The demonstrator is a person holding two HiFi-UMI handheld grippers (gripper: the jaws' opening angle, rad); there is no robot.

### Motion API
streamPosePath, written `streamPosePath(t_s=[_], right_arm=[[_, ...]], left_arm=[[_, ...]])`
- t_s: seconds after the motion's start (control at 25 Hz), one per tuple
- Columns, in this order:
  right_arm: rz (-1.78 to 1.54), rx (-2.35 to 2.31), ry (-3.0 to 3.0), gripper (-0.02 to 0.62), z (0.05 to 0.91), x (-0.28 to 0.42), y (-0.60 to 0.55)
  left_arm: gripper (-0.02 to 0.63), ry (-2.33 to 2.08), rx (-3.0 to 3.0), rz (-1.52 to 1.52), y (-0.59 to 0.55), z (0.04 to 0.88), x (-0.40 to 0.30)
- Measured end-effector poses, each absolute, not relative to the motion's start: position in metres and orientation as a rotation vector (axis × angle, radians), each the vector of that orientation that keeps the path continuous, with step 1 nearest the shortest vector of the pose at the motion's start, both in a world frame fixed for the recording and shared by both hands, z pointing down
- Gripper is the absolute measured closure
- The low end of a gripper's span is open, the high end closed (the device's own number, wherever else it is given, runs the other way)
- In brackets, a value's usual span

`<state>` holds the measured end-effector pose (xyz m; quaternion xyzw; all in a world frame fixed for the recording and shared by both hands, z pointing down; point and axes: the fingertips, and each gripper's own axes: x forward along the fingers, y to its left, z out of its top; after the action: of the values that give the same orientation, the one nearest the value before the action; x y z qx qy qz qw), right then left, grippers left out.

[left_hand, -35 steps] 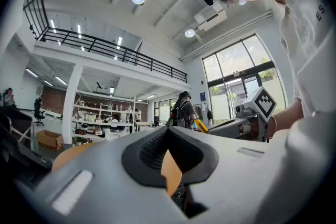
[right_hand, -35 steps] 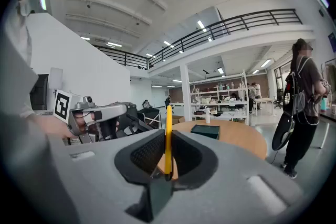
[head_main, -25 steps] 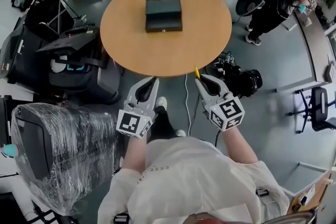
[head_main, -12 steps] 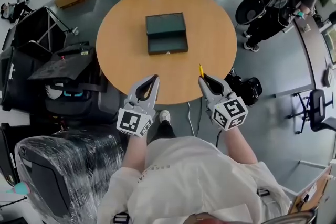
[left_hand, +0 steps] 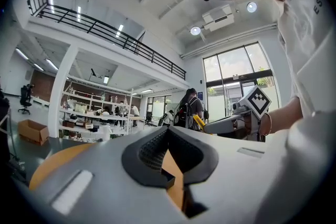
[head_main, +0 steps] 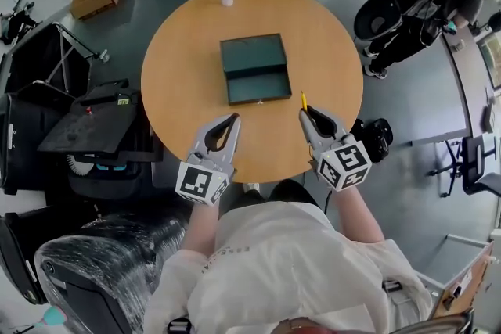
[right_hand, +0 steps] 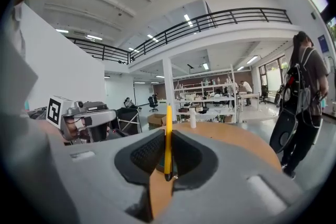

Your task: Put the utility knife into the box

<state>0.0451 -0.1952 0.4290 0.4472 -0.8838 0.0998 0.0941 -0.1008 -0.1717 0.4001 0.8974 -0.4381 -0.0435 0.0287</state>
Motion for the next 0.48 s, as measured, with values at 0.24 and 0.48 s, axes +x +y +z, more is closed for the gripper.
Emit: streamPosePath(t_s=[0.24, 0.48], right_arm=[[0.36, 1.226, -2.624, 0.56, 0.447, 0.033, -0.227], [0.388, 1.026, -2.624, 0.56, 0.476, 0.011, -0.259]], left_arm=[[0.59, -1.367, 2.724, -0.091, -0.212, 0.415, -0.104], [0.589, -1.423, 2.683, -0.074, -0.245, 0.417, -0.098]])
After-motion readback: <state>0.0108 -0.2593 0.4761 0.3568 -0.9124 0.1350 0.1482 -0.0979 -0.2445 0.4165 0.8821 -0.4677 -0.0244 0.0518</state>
